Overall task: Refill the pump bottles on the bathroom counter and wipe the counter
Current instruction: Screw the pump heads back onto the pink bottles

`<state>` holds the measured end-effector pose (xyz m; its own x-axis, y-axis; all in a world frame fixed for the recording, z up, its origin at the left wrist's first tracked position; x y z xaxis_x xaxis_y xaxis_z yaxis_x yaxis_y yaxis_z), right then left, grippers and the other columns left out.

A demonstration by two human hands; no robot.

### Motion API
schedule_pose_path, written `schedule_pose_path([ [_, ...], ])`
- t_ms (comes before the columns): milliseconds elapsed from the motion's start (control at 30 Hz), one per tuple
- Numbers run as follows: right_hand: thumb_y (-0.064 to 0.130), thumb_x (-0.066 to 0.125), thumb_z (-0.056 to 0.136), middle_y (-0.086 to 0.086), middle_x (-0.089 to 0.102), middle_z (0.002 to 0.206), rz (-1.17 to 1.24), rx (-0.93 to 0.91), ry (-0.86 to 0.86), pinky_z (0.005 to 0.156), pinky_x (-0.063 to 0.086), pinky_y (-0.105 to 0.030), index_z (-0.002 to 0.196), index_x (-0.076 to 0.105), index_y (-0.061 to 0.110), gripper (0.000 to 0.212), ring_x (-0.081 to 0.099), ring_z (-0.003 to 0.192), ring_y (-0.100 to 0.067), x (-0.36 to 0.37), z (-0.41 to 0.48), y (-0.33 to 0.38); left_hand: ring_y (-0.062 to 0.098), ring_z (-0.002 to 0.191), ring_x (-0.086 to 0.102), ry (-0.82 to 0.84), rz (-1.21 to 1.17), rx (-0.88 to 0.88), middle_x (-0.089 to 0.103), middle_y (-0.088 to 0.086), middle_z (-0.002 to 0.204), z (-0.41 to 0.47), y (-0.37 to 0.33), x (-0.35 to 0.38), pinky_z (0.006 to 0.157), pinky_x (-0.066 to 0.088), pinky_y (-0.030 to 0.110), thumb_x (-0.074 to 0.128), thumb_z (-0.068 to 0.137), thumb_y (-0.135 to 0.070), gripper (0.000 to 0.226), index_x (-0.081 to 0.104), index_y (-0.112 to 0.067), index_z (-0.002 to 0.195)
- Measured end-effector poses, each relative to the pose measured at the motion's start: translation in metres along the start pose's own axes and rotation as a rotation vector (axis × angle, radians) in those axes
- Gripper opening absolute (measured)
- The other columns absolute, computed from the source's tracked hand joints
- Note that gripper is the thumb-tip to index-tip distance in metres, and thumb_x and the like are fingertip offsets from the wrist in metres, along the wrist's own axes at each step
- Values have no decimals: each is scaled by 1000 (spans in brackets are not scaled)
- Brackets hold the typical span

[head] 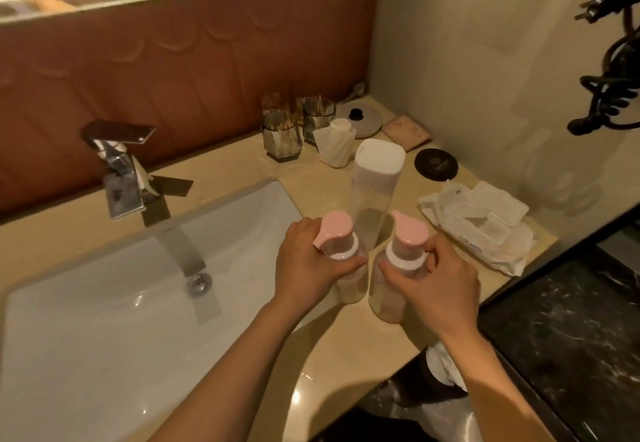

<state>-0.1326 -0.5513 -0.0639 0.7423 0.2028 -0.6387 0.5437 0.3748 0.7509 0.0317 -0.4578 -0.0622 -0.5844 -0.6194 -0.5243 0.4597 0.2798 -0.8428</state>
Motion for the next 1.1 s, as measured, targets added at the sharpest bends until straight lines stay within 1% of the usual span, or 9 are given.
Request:
schedule_pose_path([
  [133,57,74,57,17,64,78,67,-21,109,64,51,-35,85,54,28,45,61,74,-7,26,-2,21,19,87,54,-85,83,-14,60,-3,84,5,16,-30,70,46,41,61,49,-66,64,65,-16,88],
  [233,62,72,56,14,68,85,106,-79,135,69,54,-40,93,58,28,52,65,81,-12,52,5,45,19,89,56,-168,98,-63,63,-2,86,22,29,-59,71,48,42,63,50,-65,63,66,-16,88],
  [400,57,76,61,16,62,77,113,-120,152,62,50,-32,88,57,30,43,60,73,-10,97,40,86,17,94,50,-270,202,-74,57,-5,92,65,37,-96,69,42,34,81,66,-41,41,63,-20,97],
  [467,57,75,61,17,61,83,147,-119,130,68,53,-34,94,58,31,45,62,80,-10,116,61,105,16,94,47,-329,229,-82,53,-5,90,87,41,-108,68,32,29,81,69,-37,38,64,-19,98],
  [567,57,76,63,16,61,88,202,-142,84,71,54,-34,101,61,30,49,62,84,-9,147,99,131,18,96,49,-424,190,-106,55,-4,90,122,52,-123,70,30,25,81,70,-30,34,66,-16,97],
  [700,52,78,65,10,67,99,244,-137,68,72,55,-32,105,63,27,49,59,85,-7,188,144,156,16,96,40,-504,184,-141,47,-4,92,161,66,-132,69,23,20,79,73,-20,37,65,-10,106],
  [833,47,79,67,9,68,96,270,-144,90,70,53,-34,104,64,27,45,61,86,-10,219,179,172,14,97,38,-530,198,-157,58,5,101,196,88,-138,68,20,18,76,76,-21,36,66,-9,108],
  [933,41,80,69,5,68,100,273,-139,115,68,45,-27,109,64,21,48,60,89,-11,239,195,178,10,98,32,-555,179,-194,59,6,110,212,98,-140,76,24,20,73,79,-22,37,65,-10,113],
  [1100,39,80,68,2,68,102,306,-133,148,72,43,-25,113,64,17,52,60,91,-12,268,201,181,16,114,34,-549,73,-265,50,6,121,226,115,-145,80,20,10,71,83,-17,46,56,-6,125],
])
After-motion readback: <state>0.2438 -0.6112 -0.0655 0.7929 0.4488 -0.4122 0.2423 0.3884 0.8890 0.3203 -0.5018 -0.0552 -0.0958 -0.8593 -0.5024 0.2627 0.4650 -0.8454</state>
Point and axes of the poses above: each hand's wrist, its own z-axis towards the middle knuckle, its own x-axis out of the palm, y = z × x, the point moved 3 cm from there along z, towards the middle knuckle
